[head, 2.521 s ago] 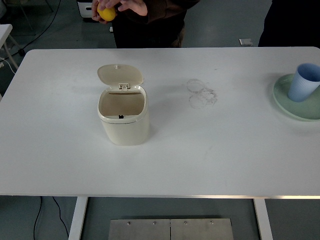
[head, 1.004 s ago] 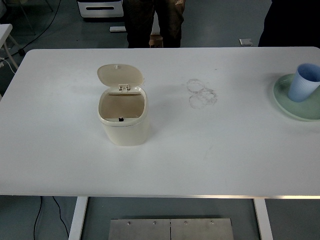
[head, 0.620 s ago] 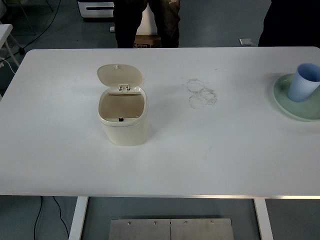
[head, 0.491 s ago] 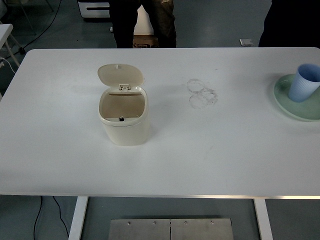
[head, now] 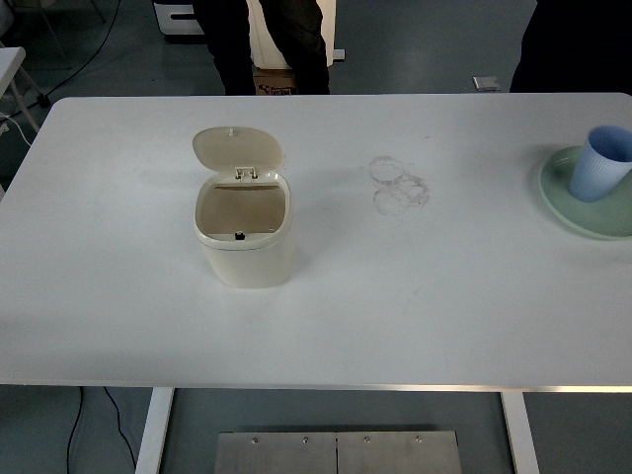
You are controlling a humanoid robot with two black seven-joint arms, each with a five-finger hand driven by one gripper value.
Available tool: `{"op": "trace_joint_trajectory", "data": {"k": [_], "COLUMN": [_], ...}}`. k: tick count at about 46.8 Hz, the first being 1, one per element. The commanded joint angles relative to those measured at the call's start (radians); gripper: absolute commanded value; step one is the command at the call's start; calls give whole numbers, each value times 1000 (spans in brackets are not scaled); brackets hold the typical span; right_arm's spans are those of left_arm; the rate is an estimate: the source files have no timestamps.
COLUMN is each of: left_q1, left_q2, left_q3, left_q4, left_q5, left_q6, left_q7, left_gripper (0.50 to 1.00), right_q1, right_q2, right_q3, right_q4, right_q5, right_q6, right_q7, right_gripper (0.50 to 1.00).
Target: Close trash bin
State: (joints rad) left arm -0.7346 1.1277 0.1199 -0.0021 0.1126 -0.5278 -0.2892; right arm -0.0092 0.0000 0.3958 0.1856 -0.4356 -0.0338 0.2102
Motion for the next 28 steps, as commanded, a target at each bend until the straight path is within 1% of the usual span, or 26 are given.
{"op": "trace_joint_trajectory", "data": {"k": [1,5,12,18,23,28], "left_q1": [0,-2,-8,-11,-34,-42], "left_q2": [0,-6,-26,-54,-81,-98], "left_q3": [0,0,-5,-5,-13,-16], "left_q4": [1,1,1,1,1,1], "left_q5": [-65,-123,-182,-205,-206,-208], "left_q6": [-26,-38,-14,67,127,212], "left_q7": [1,1,2,7,12,22], "left_gripper": [1000,1000,1000,1000,1000,1000], "right_q1": [0,0,0,0,-1,0], "right_q2": [0,0,0,0,0,0], "right_q3": [0,0,0,0,0,0], "right_q4": [0,0,0,0,0,0], "right_q5": [0,0,0,0,0,0], "right_q6": [0,0,0,0,0,0], "right_q7": [0,1,0,0,0,0], "right_gripper": [991,991,991,991,991,991]}}
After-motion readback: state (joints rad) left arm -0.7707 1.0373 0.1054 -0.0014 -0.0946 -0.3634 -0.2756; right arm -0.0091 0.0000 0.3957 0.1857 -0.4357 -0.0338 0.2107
